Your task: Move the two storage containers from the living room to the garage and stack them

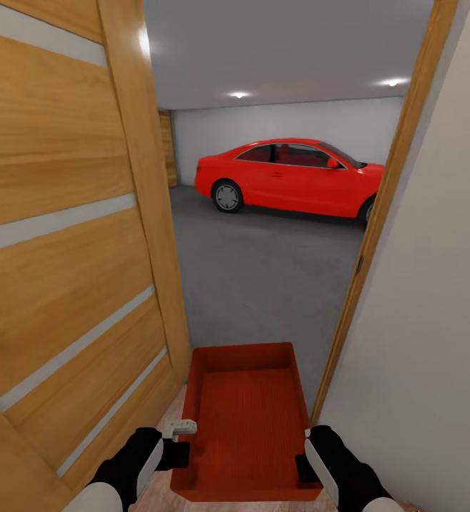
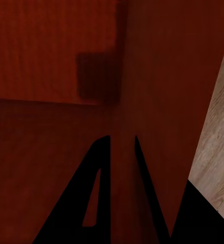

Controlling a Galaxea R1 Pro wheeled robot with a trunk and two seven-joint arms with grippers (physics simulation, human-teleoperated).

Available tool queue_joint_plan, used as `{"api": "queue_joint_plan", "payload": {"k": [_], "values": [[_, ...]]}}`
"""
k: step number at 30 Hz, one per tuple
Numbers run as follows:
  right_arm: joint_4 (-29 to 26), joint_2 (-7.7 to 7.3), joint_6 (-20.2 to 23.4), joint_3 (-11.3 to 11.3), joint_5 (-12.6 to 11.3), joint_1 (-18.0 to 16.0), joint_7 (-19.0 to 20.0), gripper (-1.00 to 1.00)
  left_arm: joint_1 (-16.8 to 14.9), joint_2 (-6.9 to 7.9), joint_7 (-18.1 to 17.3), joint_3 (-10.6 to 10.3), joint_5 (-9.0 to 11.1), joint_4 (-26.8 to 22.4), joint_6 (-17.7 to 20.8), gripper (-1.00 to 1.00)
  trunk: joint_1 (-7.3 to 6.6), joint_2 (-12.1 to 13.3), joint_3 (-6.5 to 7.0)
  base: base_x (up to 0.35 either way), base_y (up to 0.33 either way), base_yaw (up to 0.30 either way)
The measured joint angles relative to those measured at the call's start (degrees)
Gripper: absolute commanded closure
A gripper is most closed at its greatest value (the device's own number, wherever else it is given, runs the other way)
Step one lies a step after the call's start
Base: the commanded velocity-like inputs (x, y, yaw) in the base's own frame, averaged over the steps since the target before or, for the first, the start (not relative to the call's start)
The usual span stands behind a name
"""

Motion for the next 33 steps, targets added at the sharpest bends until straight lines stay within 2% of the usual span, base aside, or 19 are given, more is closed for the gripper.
{"api": "queue_joint_plan", "payload": {"k": [18, 23, 33], "values": [[-0.02, 0.01, 0.01, -0.01, 0.03, 0.0, 0.0, 1.0, 0.0, 0.0, -0.02, 0.02, -0.03, 0.0, 0.0, 1.0, 0.0, 0.0, 0.0, 0.0, 0.0, -0.264], [0.02, 0.01, -0.04, 0.01, 0.01, -0.01, 0.01, 1.0, 0.01, 0.01, 0.0, 0.01, -0.02, -0.03, 0.01, 1.0, 0.0, 0.0, 0.0, 0.0, 0.06, -0.062], [0.08, -0.01, -0.07, 0.04, -0.03, 0.0, 0.03, 1.0, 0.01, 0.0, 0.02, 0.01, -0.03, 0.0, 0.03, 1.0, 0.0, 0.0, 0.0, 0.0, 0.288, -0.004]]}}
